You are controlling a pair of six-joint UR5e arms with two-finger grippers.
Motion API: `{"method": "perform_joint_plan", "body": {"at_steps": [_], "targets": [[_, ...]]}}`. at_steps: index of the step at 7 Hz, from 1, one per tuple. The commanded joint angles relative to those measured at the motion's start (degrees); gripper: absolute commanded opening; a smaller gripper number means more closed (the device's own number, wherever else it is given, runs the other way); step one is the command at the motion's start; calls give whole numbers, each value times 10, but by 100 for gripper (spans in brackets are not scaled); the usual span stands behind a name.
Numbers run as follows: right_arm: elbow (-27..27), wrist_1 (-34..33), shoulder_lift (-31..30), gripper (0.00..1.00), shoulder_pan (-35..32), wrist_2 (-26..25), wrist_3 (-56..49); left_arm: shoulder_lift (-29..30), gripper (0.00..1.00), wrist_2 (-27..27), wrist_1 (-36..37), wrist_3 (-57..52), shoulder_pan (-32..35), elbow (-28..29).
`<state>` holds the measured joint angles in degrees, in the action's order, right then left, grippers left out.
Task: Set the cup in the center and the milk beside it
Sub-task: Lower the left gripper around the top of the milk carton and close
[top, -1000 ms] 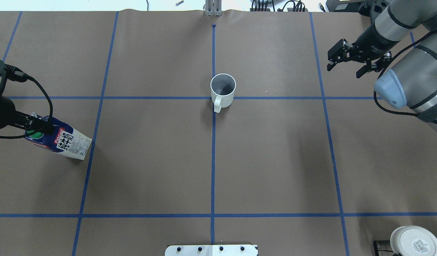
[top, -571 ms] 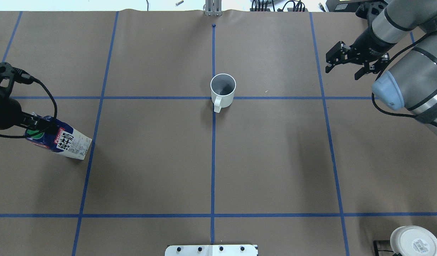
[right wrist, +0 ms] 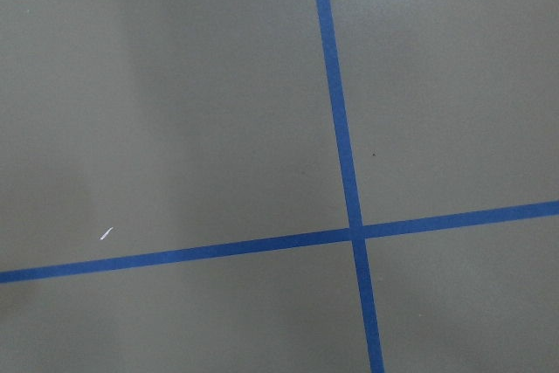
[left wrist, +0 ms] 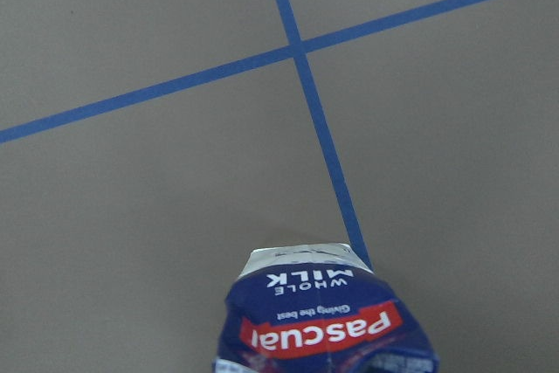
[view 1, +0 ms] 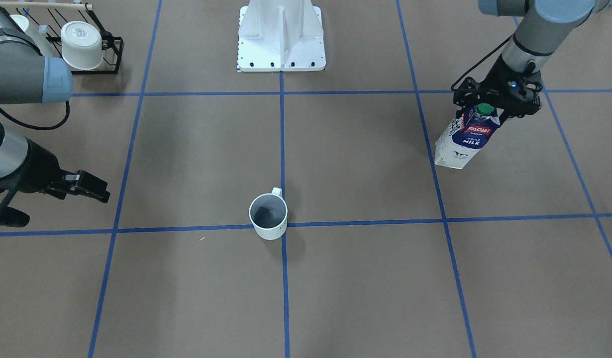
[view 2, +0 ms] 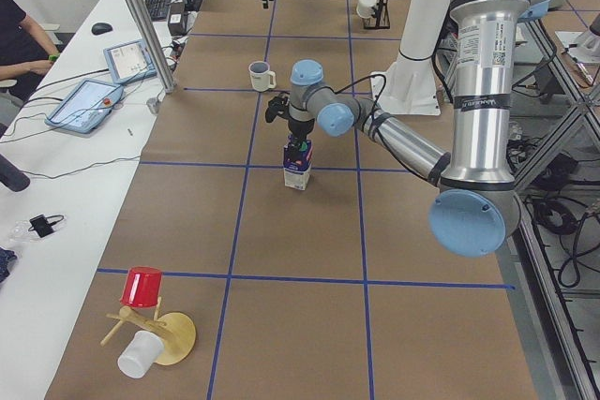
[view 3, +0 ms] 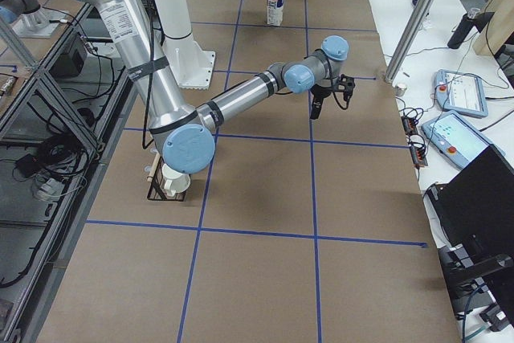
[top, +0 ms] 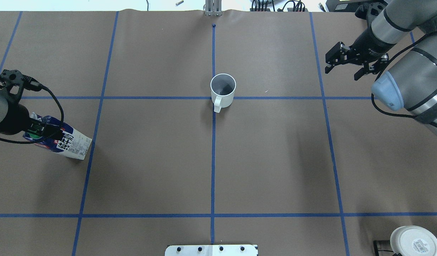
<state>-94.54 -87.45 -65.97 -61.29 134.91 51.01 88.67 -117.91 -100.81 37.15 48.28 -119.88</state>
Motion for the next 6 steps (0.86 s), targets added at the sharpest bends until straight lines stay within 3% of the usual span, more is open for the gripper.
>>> {"method": "perform_joint_plan", "body": {"at_steps": [1,2,4,5,6], "targets": [[1,0,0,100,1,-1,1,-3,14,-5,4,1,-3,-3],[0,1,2,100,0,2,0,-4,0,-18,14,7,3,-5],[-5,1,2,100,-1,5,1,14,0,-105,57,7,62,-13],[-5,1,1,100,-1,4,0,72,0,-105,117,7,68,-13],[-5,1,0,100,-1,2,1,161,0,-105,224,8,68,-11]]}}
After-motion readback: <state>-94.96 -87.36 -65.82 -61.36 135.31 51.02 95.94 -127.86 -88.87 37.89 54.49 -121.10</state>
